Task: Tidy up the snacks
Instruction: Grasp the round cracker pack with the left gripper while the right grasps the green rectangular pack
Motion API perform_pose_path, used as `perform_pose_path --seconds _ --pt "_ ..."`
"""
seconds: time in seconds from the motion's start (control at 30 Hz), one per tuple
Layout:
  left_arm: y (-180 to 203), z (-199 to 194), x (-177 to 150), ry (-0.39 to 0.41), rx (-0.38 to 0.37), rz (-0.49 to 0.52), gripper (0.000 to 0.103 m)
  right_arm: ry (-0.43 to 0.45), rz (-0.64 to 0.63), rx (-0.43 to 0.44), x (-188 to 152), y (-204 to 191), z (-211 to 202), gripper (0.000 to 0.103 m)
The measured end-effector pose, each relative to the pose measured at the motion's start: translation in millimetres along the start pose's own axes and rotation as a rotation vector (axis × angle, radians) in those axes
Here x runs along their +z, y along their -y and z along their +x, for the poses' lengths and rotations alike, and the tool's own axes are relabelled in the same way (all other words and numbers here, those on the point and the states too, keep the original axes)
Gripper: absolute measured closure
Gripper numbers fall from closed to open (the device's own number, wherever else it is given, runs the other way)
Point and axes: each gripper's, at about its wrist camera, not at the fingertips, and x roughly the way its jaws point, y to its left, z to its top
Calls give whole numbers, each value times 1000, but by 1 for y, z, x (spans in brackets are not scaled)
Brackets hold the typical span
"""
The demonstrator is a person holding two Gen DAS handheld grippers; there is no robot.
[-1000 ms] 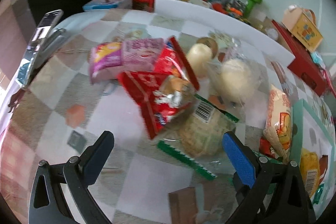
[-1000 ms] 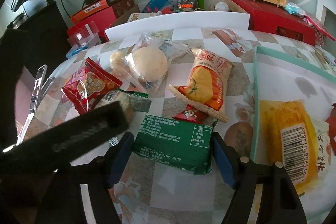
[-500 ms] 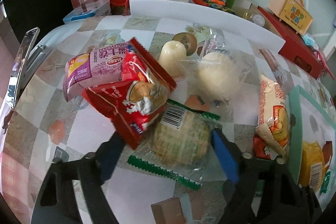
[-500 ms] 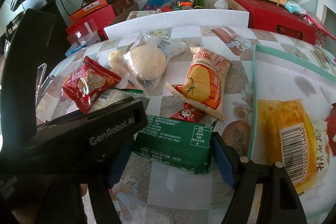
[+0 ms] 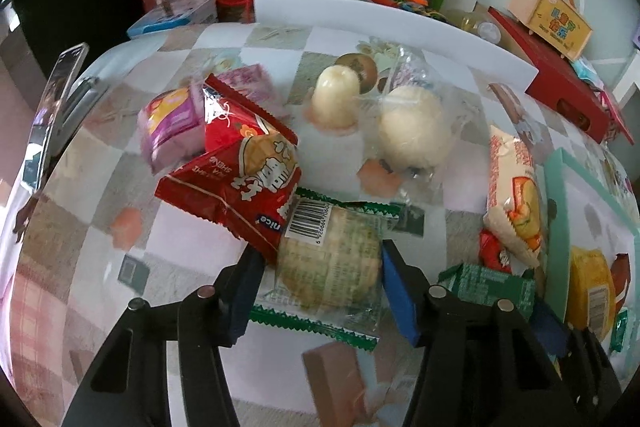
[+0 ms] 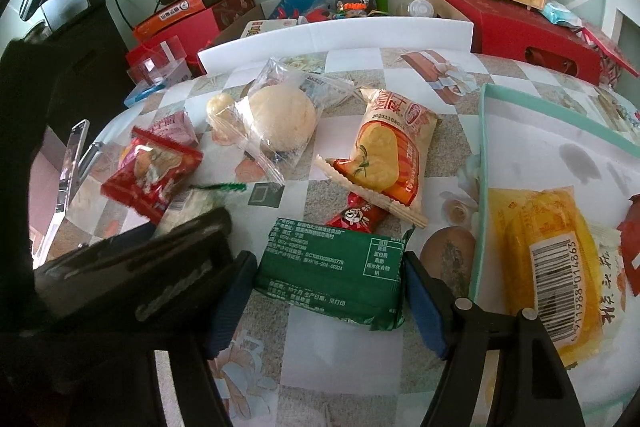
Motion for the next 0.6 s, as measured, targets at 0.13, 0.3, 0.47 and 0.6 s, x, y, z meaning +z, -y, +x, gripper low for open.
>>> perform_pose_path --seconds 0.13,0.3,0.47,0.6 --pt "-9 -7 -10 -6 -21 -28 43 0 -24 -10 -5 -4 -3 28" --pt "-20 -15 -21 -10 -30 -65 43 -5 -51 -16 -11 -9 -7 28" --pt "-27 -18 -29 -14 -15 -77 43 -9 -80 -18 -17 -13 -11 28" --pt "-35 -20 -35 -19 25 -71 42 -12 -98 -22 -20 -14 -14 28"
